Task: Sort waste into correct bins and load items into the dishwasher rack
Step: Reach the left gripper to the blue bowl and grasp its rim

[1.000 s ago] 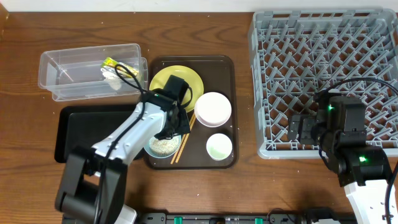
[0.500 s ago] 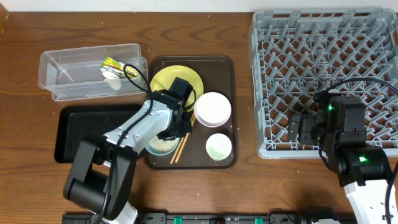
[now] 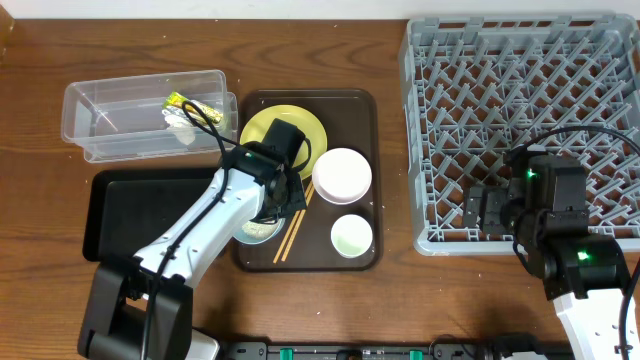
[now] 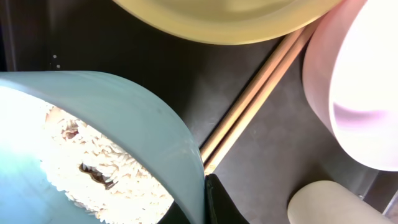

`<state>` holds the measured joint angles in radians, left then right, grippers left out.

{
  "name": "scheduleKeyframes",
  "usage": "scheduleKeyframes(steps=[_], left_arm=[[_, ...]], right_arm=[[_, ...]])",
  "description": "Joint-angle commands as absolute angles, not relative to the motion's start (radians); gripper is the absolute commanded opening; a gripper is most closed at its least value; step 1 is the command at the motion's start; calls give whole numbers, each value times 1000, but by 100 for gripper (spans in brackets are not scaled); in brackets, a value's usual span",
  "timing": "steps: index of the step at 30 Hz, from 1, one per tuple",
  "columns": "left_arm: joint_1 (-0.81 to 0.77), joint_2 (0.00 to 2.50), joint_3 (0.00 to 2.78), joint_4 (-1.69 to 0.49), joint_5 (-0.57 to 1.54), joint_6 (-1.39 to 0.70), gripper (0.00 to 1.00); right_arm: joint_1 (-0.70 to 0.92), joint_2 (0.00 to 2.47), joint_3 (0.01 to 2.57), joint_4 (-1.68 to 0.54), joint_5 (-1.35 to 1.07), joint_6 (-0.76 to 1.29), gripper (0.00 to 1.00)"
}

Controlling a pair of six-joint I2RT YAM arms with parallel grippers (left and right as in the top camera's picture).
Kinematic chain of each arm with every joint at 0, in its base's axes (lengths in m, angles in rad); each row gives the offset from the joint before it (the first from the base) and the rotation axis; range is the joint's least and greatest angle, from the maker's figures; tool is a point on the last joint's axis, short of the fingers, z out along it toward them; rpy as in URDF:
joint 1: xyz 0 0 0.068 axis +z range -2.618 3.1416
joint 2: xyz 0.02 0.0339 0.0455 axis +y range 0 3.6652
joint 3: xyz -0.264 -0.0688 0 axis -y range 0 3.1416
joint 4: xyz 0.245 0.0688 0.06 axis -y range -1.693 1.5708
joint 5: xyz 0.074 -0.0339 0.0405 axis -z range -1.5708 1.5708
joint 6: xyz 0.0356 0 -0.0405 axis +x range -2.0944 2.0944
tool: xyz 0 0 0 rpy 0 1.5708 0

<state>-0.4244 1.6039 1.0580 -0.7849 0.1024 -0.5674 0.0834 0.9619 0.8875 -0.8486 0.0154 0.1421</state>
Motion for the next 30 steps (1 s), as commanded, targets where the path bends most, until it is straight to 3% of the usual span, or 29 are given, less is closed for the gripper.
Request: scheduleKeyframes(steps=[1,12,17,19,30], left_arm=[[-421,1612,1074,-787,93,-550,6],[-423,1733,1051,-746,94,-550,7],[-423,1764,1051,-730,93,-550,17],[-423,1764,1051,-715,94,-550,29],[-423,1764,1051,-656,33,-550,36]], right_arm=[[64,962,907,-850,18,153,99],[64,962,907,-857,18,153,99],[64,962,907,-857,18,153,99],[64,962,907,-857,18,152,99],[64,962,907,-857,18,152,99]])
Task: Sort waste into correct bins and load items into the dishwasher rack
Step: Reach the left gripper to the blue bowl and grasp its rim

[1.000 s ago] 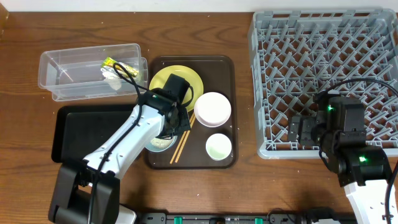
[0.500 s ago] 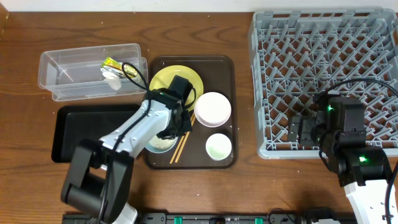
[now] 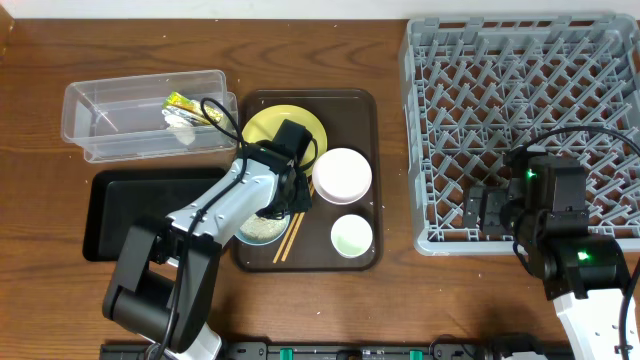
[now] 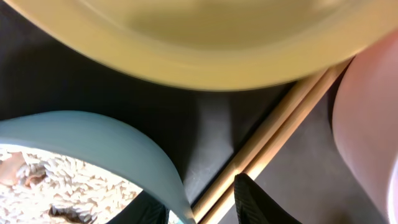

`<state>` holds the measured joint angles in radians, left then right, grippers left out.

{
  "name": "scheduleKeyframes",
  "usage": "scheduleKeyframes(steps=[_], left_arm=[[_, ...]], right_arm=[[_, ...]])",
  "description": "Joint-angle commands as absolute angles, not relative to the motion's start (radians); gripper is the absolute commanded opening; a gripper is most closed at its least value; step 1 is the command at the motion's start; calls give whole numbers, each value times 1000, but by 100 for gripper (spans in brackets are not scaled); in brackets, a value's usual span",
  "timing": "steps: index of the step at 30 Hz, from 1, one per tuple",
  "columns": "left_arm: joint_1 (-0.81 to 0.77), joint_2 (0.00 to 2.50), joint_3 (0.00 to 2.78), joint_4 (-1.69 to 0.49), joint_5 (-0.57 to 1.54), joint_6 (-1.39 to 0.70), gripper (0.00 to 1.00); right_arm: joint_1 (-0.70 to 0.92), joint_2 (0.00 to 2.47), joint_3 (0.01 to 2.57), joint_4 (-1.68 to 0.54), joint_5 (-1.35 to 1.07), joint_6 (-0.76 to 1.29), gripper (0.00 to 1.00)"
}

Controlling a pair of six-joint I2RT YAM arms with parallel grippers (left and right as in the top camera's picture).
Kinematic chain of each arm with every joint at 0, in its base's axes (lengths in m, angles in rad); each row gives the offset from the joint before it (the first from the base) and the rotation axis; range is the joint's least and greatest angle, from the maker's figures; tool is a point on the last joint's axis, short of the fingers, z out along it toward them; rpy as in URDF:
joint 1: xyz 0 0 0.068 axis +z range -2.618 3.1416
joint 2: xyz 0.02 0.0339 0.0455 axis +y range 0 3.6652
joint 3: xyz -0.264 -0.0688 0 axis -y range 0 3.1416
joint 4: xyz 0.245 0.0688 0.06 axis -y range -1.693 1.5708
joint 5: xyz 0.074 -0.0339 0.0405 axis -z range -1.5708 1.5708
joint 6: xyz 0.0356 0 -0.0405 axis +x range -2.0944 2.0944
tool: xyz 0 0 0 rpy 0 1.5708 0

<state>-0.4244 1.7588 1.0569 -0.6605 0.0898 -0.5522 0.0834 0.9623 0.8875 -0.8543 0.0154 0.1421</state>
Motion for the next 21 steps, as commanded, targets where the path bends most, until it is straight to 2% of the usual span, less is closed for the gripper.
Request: scheduleKeyframes(steps=[1,7,9,12,14,21], left_arm=[[-423,1764,1051,-649,29,-550,37],[-423,1764,1051,-647,30,-550,36],[-423,1764,1051,-654,34,-551,30],[-432,1764,1051,-668,37,-550,13],[-440,1764,1051,-671,37,-550,7],[-481,1761,1056,-710,37,-550,6]], right_arm=[[64,962,907,-857,18,152,99],[64,962,907,-857,18,152,99],[64,962,907,-857,18,152,99],[64,962,907,-857,18,152,99],[64,962,907,-857,18,152,99],[64,962,907,-857,18,152,99]])
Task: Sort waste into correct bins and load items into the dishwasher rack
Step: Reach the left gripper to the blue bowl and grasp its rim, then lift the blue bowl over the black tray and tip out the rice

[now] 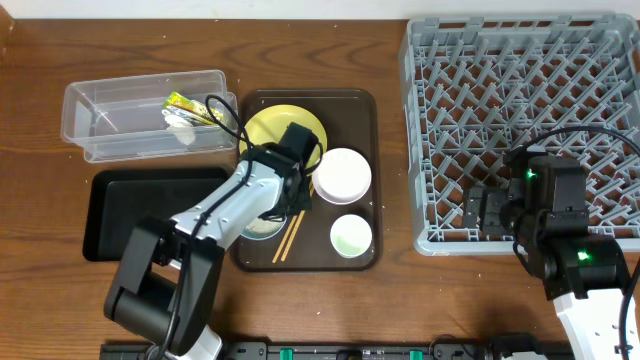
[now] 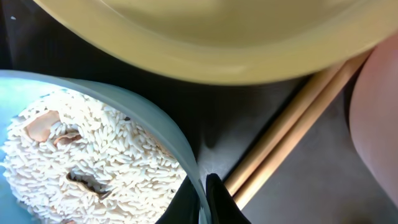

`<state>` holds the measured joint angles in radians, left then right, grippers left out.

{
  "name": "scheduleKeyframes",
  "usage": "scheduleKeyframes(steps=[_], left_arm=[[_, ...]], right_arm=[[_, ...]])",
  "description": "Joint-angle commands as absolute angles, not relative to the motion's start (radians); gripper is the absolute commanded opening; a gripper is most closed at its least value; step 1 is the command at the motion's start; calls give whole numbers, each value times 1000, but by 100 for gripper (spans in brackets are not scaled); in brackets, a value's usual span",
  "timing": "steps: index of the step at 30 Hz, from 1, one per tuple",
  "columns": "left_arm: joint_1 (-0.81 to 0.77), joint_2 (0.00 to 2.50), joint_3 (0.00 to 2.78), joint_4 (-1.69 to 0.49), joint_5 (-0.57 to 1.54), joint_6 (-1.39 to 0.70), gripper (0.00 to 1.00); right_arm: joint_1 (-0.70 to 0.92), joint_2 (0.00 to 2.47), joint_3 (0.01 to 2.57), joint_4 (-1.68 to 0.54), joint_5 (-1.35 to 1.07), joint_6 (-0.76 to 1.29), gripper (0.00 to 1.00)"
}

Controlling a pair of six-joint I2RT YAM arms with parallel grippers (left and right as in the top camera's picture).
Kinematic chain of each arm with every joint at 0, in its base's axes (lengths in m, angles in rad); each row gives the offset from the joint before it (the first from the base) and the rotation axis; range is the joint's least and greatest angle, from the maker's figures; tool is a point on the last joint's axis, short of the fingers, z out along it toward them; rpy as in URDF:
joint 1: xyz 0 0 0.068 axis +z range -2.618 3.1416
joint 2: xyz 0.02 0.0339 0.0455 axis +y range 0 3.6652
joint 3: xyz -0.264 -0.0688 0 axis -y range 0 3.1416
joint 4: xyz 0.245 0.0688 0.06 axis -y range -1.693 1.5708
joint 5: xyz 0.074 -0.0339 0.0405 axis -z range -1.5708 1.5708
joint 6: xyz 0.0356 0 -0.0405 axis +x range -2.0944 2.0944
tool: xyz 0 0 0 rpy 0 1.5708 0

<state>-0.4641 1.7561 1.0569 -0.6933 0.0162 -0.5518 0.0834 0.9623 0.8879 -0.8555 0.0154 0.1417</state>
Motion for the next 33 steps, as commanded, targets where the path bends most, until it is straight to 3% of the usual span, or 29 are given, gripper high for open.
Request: scheduleKeyframes(steps=[1,12,18,33], left_arm=[[-484,1760,1060,-721,37,-550,6],[-471,1581,1129,-834,37,-466,6],[-335,1482,1129,-863,86,-428,6],[318,1553,1096,-853,902,17,6]], right_arm=[[64,962,907,-857,18,152,99],[64,962,907,-857,18,152,99],[64,962,907,-857,19,152,99],[64,962,907,-865,18,152,99]])
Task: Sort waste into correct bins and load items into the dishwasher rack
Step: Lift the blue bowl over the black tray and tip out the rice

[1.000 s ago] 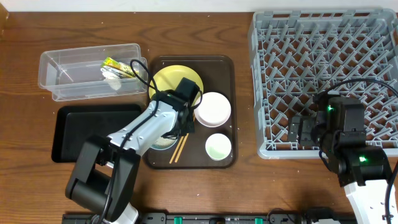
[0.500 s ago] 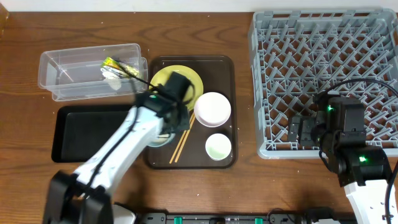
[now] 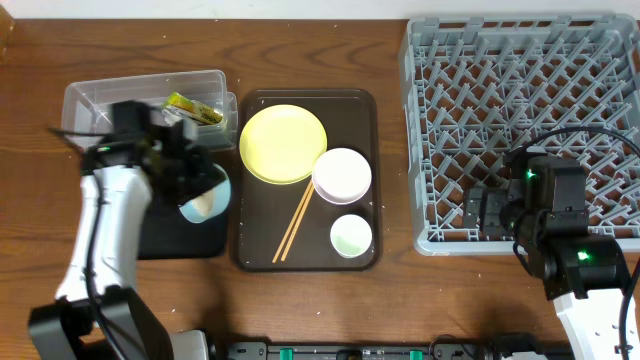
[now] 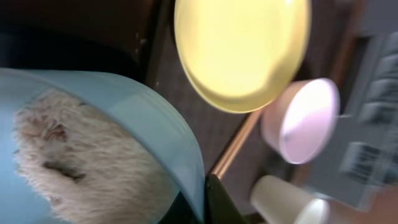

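Observation:
My left gripper (image 3: 200, 180) is shut on the rim of a blue bowl (image 3: 206, 196) with rice in it. It holds the bowl over the right end of the black tray (image 3: 170, 242). The left wrist view shows the blue bowl (image 4: 155, 130), the rice (image 4: 81, 155) and the gripper (image 4: 202, 200) pinching the bowl's wall. On the brown tray (image 3: 252, 258) lie a yellow plate (image 3: 283, 143), a pink bowl (image 3: 342, 175), a pale cup (image 3: 352, 236) and chopsticks (image 3: 295, 222). The right gripper (image 3: 482, 210) rests at the front left of the grey dishwasher rack (image 3: 520, 90).
A clear plastic bin (image 3: 105, 115) stands at the back left with a yellow wrapper (image 3: 195, 108) in it. The bin lies just behind the black tray. The rack fills the right side of the table.
My left gripper has moved the blue bowl of rice off the brown tray, and it is now held over the black tray on the left. The right arm has not moved.
My left gripper stood at the rim of the rice bowl on the brown tray, beside the chopsticks and the yellow plate, through all three earlier moments. Now the bowl is held off that tray, over the black tray.

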`<state>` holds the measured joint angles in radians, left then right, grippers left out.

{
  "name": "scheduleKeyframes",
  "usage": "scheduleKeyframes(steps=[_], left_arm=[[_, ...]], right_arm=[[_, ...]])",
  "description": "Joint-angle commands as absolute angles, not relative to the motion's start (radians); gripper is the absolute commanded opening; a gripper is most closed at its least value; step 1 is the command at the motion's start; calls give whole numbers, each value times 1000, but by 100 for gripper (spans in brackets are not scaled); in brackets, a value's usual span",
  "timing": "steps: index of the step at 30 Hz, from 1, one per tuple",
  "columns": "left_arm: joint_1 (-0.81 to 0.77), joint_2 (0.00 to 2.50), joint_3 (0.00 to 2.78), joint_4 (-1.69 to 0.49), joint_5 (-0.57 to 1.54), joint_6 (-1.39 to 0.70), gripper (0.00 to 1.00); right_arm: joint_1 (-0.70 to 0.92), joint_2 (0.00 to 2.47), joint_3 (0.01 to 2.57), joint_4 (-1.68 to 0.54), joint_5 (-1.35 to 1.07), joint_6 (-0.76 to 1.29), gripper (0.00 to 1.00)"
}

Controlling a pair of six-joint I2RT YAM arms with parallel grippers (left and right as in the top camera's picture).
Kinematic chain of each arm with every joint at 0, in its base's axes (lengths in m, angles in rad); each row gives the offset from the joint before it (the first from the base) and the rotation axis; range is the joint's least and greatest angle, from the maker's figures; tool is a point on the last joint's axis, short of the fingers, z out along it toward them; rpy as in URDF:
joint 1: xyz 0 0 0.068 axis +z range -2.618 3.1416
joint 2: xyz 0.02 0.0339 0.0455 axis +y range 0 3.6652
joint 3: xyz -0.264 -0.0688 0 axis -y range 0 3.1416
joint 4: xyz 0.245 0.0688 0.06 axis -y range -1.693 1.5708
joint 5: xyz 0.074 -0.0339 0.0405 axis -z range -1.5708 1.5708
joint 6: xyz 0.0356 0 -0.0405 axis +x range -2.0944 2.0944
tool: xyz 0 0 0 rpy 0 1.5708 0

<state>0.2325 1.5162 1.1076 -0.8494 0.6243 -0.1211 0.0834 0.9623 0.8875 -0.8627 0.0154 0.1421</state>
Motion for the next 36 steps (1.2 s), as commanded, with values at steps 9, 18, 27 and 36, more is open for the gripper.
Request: scheduleKeyframes(steps=[9,18,27,36], left_arm=[[553,1715,1095,-864,1246,60,6],[653,1811,1095,-864,1510,59,6],[693,1811,1095,-913,1573,22,6],[717,1811,1095,-915,1510,25,6]], right_arm=[[64,962,907,-865,18,152,99],[64,962,907,-865,19,152,99],[64,962,907,-865,19,152,99],[64,962,907,-865,19,152,99]])
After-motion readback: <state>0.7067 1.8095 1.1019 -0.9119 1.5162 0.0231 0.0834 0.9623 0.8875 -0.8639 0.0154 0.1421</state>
